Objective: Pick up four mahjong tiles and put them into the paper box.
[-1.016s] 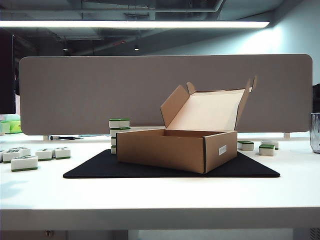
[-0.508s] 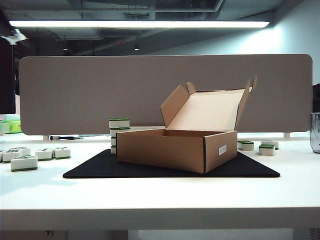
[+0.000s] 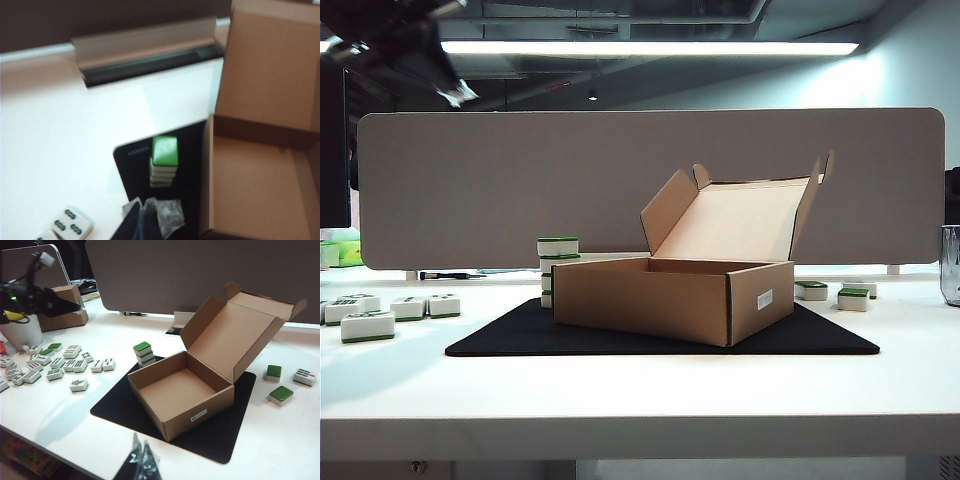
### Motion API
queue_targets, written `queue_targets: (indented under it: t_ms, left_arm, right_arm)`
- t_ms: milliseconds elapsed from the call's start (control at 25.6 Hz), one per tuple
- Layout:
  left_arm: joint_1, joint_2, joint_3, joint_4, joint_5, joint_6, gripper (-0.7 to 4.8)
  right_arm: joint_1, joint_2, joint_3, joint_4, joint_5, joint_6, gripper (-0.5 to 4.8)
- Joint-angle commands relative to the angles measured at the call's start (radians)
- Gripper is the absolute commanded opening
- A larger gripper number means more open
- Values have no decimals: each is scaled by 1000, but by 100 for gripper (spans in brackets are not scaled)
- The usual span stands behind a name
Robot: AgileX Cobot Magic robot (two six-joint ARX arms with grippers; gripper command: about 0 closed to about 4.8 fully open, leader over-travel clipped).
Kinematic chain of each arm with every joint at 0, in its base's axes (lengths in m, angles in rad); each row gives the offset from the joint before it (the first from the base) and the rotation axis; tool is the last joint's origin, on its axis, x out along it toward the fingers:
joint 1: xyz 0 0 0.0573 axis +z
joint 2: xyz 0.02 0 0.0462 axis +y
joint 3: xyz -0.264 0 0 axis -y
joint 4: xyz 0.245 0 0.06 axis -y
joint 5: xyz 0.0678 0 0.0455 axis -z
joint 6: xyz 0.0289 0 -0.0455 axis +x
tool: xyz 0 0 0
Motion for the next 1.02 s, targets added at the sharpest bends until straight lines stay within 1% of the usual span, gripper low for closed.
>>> queue_targets:
  t_ms: [39, 78, 156, 195, 313, 469, 547, 704, 860, 1016]
  left_arm:
    - [-15, 72, 85, -39, -10, 8, -5]
    - [-19, 92, 109, -50, -19, 8, -5]
    - [-23, 137, 162, -77, -29, 38, -5]
    - [-25, 182, 216, -99, -30, 56, -5]
    - [-31, 266, 325, -158, -63, 58, -5]
    - [-36, 347, 435, -219, -68, 75, -5]
    - [-36, 410, 528, -269, -71, 75, -5]
    - [-49, 488, 632, -303, -90, 76, -5]
    - [-70, 581, 741, -331, -106, 96, -5]
    - [-95, 638, 777, -354, -143, 116, -5]
  right_arm:
    - [0, 2, 3, -6, 1, 0, -1]
    - [0, 2, 3, -10, 1, 0, -1]
    - [0, 2, 1, -13, 2, 0, -1]
    - [0, 2, -4, -13, 1, 0, -1]
    - [0, 2, -16, -14, 2, 0, -1]
    - [0, 2, -22, -18, 2, 0, -1]
    - [0, 2, -22, -19, 2, 0, -2]
    - [0, 2, -22, -29, 3, 0, -2]
    - [0, 2, -23, -51, 8, 0, -2]
    - [0, 2, -26, -69, 9, 0, -1]
